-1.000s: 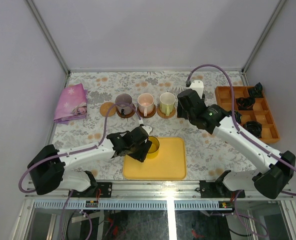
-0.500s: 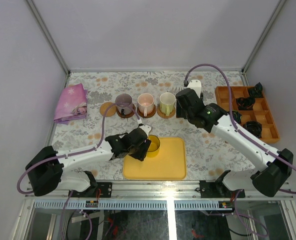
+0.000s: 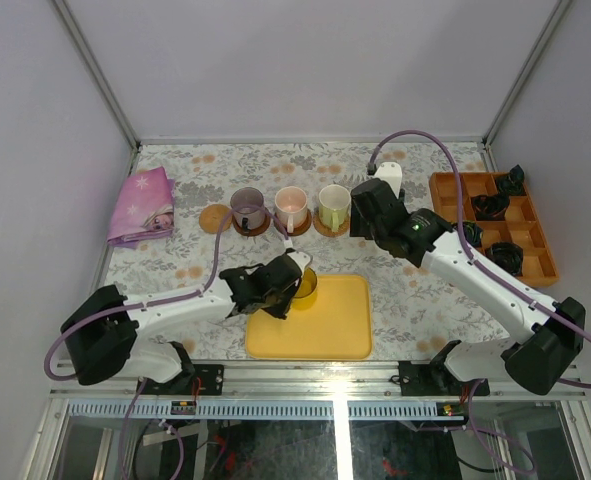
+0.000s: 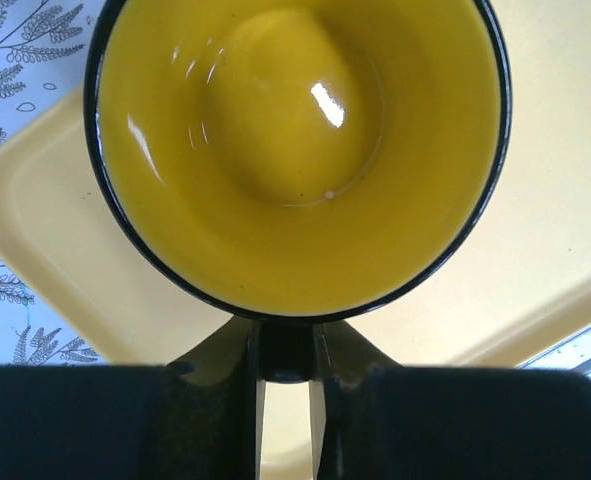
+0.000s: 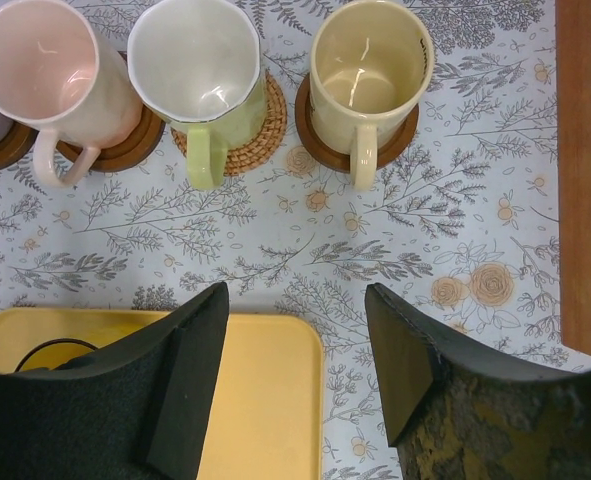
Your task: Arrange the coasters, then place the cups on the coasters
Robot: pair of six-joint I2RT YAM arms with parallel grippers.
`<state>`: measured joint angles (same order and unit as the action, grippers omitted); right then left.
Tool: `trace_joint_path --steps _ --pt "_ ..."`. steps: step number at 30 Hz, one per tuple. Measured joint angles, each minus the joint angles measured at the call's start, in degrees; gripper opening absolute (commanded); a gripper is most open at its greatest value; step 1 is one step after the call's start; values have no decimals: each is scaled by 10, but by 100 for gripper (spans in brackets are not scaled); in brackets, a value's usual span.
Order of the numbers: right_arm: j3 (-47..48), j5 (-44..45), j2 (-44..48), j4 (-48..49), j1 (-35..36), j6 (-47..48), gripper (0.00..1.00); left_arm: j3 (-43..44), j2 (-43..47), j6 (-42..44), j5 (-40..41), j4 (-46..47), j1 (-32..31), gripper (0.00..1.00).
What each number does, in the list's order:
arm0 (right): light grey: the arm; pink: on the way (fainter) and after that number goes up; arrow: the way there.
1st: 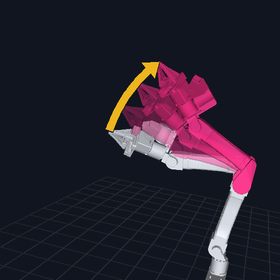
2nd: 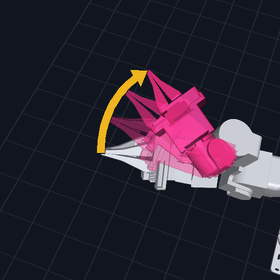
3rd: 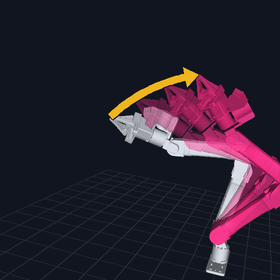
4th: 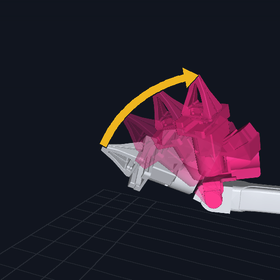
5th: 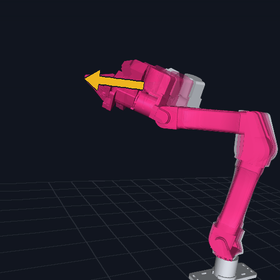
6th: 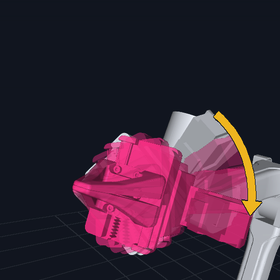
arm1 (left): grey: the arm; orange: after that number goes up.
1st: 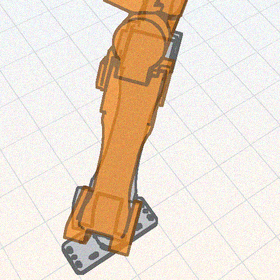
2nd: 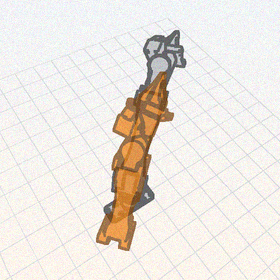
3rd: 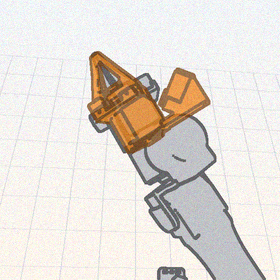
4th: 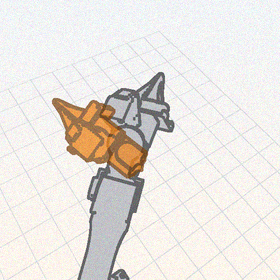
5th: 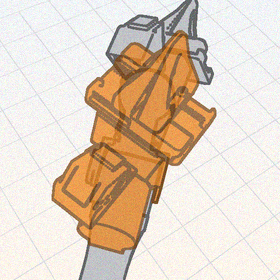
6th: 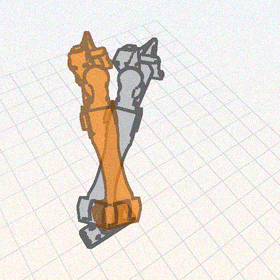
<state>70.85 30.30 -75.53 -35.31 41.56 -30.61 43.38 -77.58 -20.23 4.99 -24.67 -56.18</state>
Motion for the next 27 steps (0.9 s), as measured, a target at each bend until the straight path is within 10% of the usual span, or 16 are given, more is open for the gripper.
trace_joint_path --steps 27 --pt "-14 16 18 61 0 35 62 209 92 7 192 -136 14 0"
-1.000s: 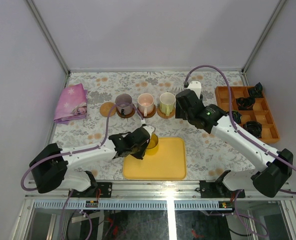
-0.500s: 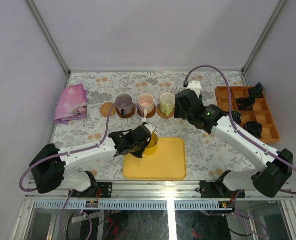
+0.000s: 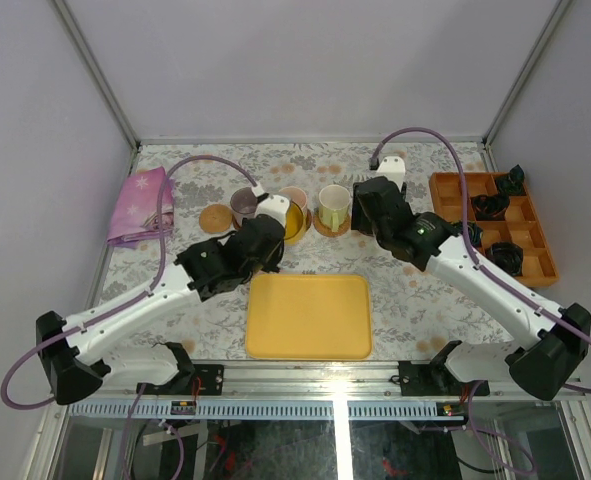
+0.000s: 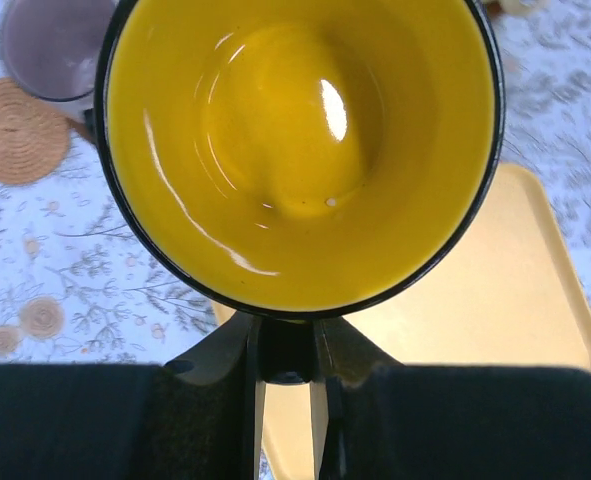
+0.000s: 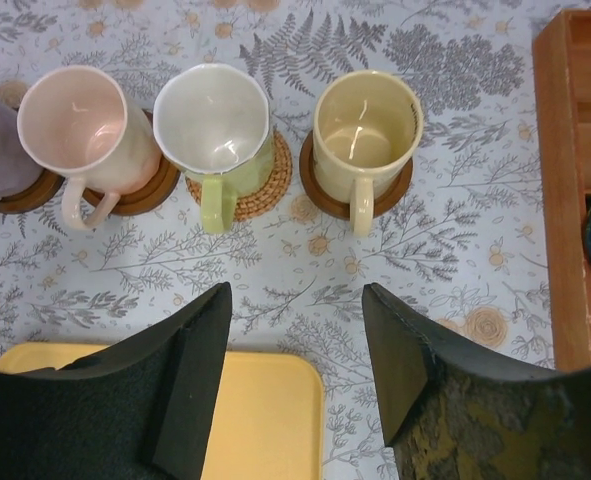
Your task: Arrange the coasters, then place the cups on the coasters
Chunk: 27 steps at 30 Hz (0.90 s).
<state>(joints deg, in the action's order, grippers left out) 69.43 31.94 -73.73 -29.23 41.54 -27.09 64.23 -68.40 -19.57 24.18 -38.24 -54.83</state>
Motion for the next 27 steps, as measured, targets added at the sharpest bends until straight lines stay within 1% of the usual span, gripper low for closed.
trace_joint_path --steps 2,10,16,22,27 --pt "0 6 4 9 -1 9 61 3 -1 0 7 1 29 0" --pt "0 29 9 58 -30 59 61 -5 -3 9 11 30 231 0" --pt "10 29 -1 74 -66 92 61 -6 -27 32 -10 77 352 0" --pt "17 22 -6 79 -108 109 61 -7 -101 52 -63 116 435 0" --pt "21 14 -10 85 -134 115 60 -12 -158 72 -96 147 466 0"
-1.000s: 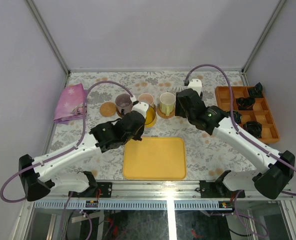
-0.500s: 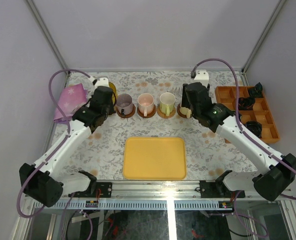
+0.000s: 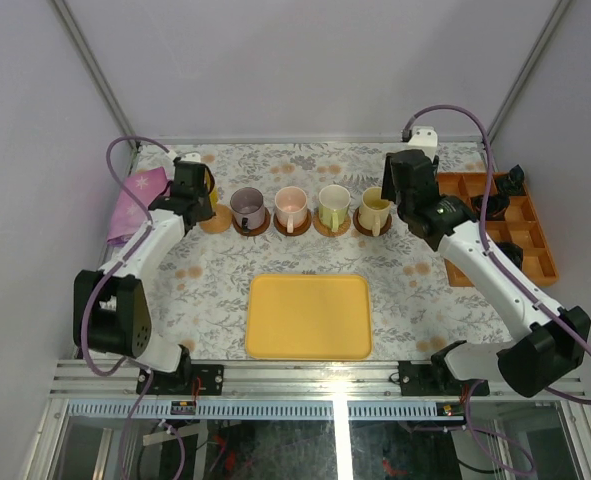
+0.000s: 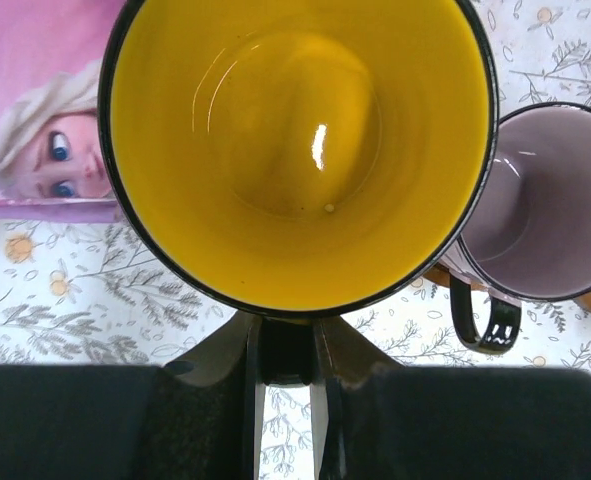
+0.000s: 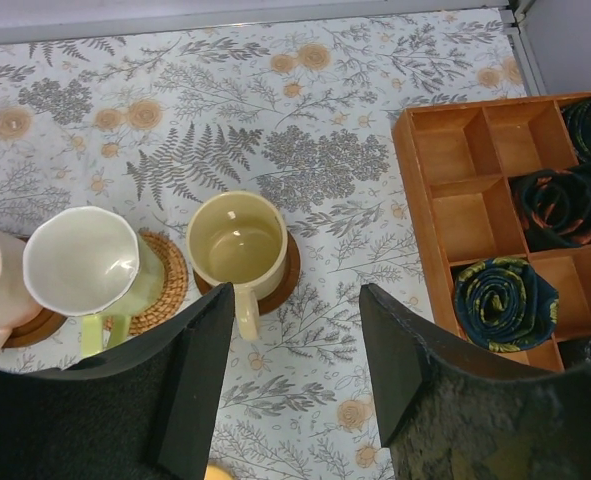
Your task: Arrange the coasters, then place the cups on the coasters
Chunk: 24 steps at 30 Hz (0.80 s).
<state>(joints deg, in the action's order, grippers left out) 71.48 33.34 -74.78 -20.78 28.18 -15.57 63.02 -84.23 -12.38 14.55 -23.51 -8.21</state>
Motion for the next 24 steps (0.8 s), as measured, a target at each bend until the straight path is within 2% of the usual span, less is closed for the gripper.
trace_joint_path --steps 11,24 --pt "0 -16 -33 5 -25 1 60 0 -91 52 -69 47 17 0" --pt "8 -42 -54 5 -30 -7 60 -5 -104 70 -107 68 43 0"
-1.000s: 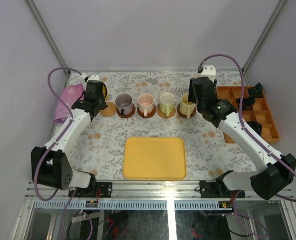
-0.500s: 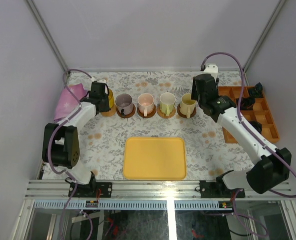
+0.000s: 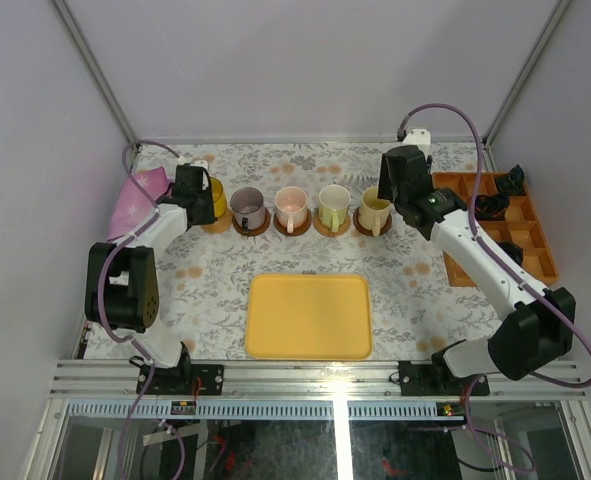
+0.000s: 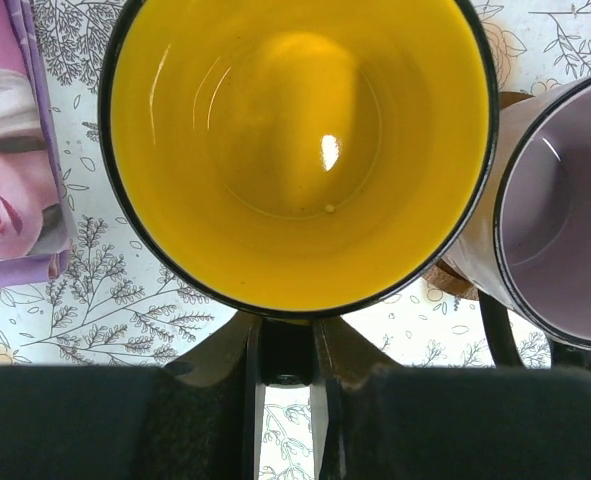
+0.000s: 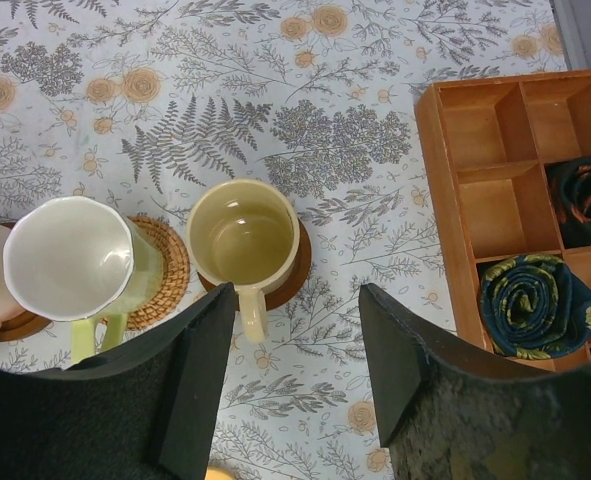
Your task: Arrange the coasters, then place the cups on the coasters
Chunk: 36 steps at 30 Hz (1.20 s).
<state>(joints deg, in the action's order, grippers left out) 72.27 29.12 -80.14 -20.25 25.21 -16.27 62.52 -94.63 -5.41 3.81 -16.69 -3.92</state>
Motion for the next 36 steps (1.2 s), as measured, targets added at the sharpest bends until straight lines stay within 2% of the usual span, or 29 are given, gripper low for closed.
trace_joint_path --steps 36 --pt "25 -34 -43 -13 -1 -23 59 -42 -3 1 -26 5 3 0"
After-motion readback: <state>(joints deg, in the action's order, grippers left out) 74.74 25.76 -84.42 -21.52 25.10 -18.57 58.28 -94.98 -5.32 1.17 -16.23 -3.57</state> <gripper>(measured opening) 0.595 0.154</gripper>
